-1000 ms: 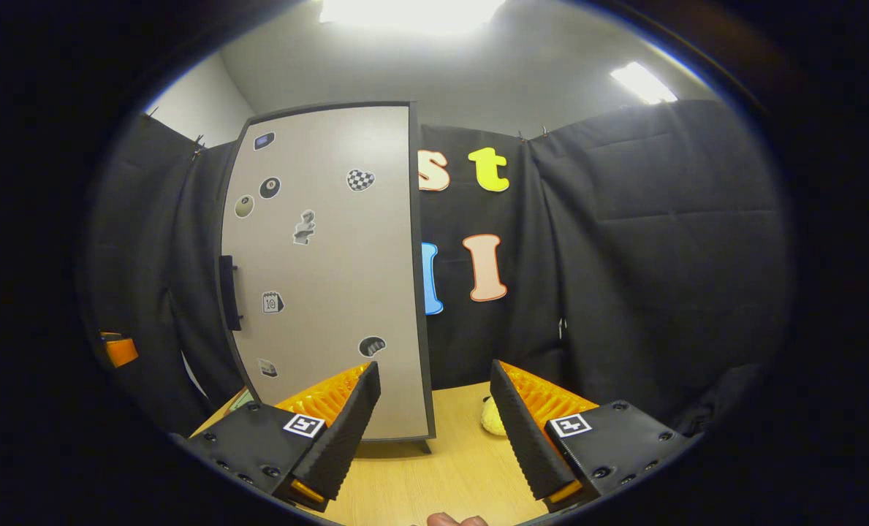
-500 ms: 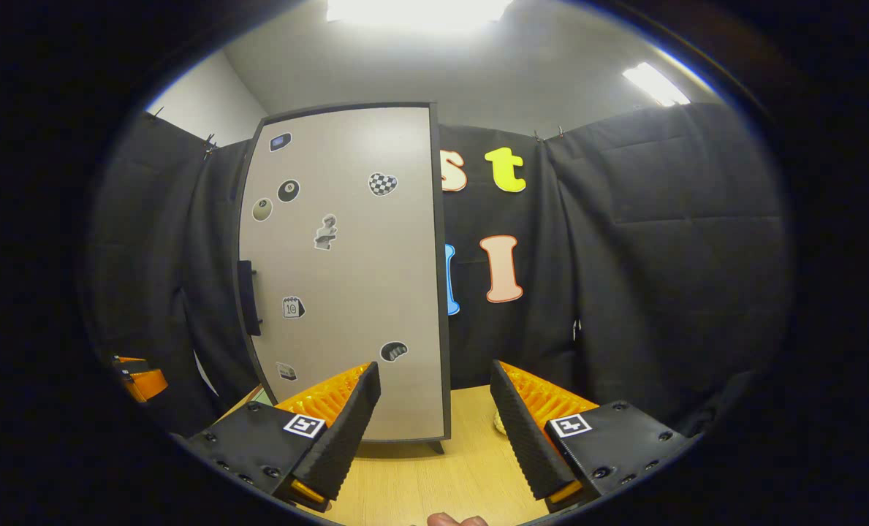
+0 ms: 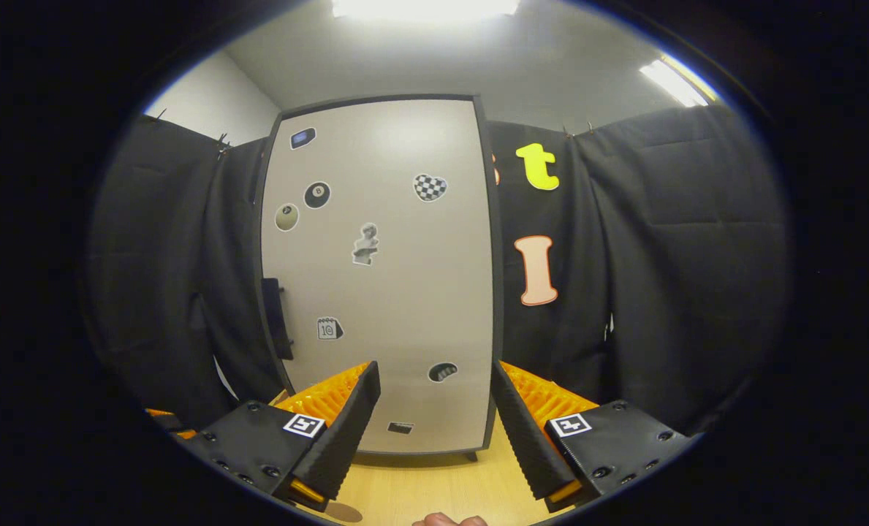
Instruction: Open the cabinet door with the right hand, grasp the bottle in the cabinet with the left hand and place it on the coaster, then close the cabinet door with the right hand.
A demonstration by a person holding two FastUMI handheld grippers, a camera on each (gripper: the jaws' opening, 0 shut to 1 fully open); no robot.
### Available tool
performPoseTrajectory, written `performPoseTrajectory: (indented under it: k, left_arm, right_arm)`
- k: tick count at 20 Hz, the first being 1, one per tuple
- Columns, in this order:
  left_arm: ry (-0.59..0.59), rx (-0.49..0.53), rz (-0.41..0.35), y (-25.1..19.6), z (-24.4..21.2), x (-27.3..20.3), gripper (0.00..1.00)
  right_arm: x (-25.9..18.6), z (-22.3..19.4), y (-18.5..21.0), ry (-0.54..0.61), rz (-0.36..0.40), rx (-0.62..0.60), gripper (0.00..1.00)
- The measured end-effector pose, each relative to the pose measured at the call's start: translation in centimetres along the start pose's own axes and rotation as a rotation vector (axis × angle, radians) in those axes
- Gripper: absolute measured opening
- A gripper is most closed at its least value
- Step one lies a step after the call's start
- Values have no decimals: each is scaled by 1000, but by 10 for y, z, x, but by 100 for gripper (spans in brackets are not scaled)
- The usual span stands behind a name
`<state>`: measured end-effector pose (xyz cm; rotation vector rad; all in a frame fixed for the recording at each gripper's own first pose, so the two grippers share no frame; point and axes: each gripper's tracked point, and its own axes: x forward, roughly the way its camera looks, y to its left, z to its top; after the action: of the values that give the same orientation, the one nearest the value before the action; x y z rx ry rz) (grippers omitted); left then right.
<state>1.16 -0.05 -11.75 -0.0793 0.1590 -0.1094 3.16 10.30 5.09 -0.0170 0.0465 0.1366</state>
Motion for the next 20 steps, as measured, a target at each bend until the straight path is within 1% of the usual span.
performPoseTrajectory:
  k: [1,3,4,5,6,7,8,9,10,11,12,13,14,15,16,17,18,19,20]
  left_arm:
    - [12,4,18,8,-7,-3,82]
    - [29,-3,48,21,-14,-10,82]
    - [26,-9,54,25,-14,-13,84]
    - [26,-15,63,29,-17,-15,82]
    - [29,-21,76,37,-19,-18,82]
    - [32,-26,92,45,-20,-21,82]
    - [34,-35,107,52,-22,-24,82]
    - [37,-46,120,58,-24,-26,82]
    - [42,-56,132,65,-28,-27,84]
    - [49,-64,143,71,-30,-29,84]
    - [54,-70,155,77,-34,-30,84]
    - [58,-73,165,82,-36,-31,84]
    - [59,-73,176,88,-38,-33,82]
    - [63,-72,188,94,-39,-33,82]
    - [67,-71,200,99,-42,-34,82]
    - [74,-71,214,105,-45,-34,82]
    - [83,-75,225,111,-51,-35,84]
    - [93,-87,231,115,-56,-36,82]
    - [107,-105,234,117,-63,-38,84]
  right_arm:
    - [7,7,10,-9,12,-11,96]
    - [18,16,31,-15,39,-35,96]
    - [25,20,42,-17,57,-52,96]
    - [31,23,54,-19,73,-68,96]
    - [37,26,66,-24,88,-77,93]
    - [42,29,79,-30,108,-78,93]
    - [47,32,92,-39,125,-75,96]
    - [52,36,104,-46,139,-74,93]
    - [57,37,115,-51,154,-71,93]
    - [62,38,126,-52,166,-71,93]
    - [68,37,137,-50,178,-72,96]
    - [74,38,146,-47,186,-73,96]
    - [79,36,154,-44,194,-70,96]
    - [85,35,163,-38,201,-64,94]
    - [91,33,170,-31,210,-51,96]
    - [97,31,177,-27,215,-42,96]
    - [102,29,180,-23,209,-43,96]
    - [108,27,185,-18,207,-46,94]
    - [112,24,191,-14,211,-47,94]
